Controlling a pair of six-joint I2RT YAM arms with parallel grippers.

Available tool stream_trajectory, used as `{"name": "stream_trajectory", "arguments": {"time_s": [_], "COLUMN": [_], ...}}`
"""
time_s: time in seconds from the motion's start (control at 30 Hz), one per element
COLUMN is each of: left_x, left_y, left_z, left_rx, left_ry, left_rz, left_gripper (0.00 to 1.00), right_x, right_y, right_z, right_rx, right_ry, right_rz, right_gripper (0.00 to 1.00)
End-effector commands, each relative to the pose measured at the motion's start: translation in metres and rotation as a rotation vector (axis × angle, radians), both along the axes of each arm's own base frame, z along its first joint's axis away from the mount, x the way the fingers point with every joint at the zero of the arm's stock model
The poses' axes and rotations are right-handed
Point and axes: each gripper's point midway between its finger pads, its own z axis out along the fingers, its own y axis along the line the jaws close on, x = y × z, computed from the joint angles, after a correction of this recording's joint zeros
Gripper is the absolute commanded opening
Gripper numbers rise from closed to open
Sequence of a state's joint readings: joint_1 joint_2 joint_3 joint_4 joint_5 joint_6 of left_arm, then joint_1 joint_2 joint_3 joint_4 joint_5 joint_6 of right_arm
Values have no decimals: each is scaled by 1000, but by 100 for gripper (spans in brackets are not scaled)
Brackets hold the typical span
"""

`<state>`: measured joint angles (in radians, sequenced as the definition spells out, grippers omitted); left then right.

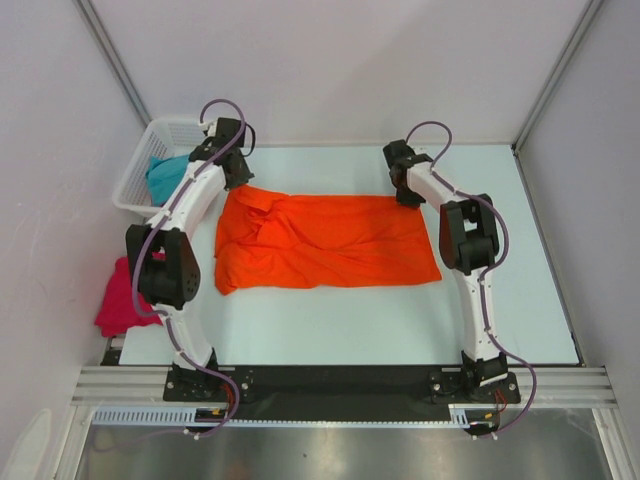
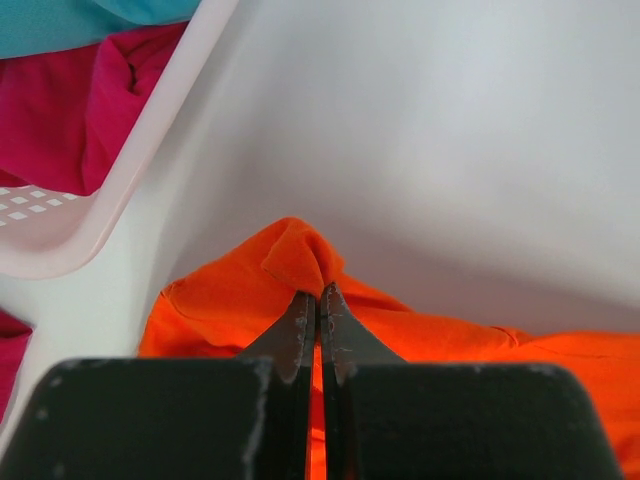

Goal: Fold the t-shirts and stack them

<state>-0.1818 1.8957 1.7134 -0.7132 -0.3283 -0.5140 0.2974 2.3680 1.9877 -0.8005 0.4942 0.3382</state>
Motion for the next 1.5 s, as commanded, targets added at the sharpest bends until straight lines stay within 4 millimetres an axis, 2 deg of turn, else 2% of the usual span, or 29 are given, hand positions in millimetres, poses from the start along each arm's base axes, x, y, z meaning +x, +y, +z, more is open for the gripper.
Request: {"name": "stream_trajectory", "arguments": {"time_s": [0.0,0.03,0.1,0.2,0.37,0.4,0.43,0.47,0.5,0.53,0.57,0.6,0.7,1.03,1.47], "left_x": [-6,-7,-9,-12,-17,-17,-17,-17,-17,-17,-17,-18,-17,-23,-30], "left_y": [4,2,1,-1,-3,-3,-4,-4,-3,-3,-4,-4,-3,-5,-5], "left_z": [39,43,43,43,38,35,35,33,33,33,35,35,41,56,44], "left_rx": [-6,-9,-13,-19,-21,-18,-21,-20,-21,-21,-22,-22,-19,-31,-25], "left_ry": [-86,-93,-92,-85,-74,-67,-67,-61,-61,-62,-65,-65,-80,-98,-67], "left_rz": [-10,-14,-22,-33,-40,-44,-46,-46,-43,-43,-47,-47,-48,-62,-63], "left_gripper": [0,0,0,0,0,0,0,0,0,0,0,0,0,0,0], "right_x": [10,9,5,2,1,1,6,8,6,8,13,13,17,25,37], "right_y": [-4,-5,-5,-6,-7,-6,-4,-2,-3,-3,-1,-2,1,2,5], "right_z": [54,63,64,76,76,70,72,71,55,53,54,43,32,8,-7], "right_rx": [-21,-21,-25,-36,-39,-43,-36,-37,-55,-61,-59,-68,-63,-55,-33], "right_ry": [-145,-165,-169,-193,-195,-178,-183,-175,-130,-123,-128,-102,-88,-57,-53], "right_rz": [-17,-19,-20,-20,-13,-6,-2,4,3,-1,0,-1,7,16,36], "right_gripper": [0,0,0,0,0,0,2,9,18,28,30,31,35,42,44]}}
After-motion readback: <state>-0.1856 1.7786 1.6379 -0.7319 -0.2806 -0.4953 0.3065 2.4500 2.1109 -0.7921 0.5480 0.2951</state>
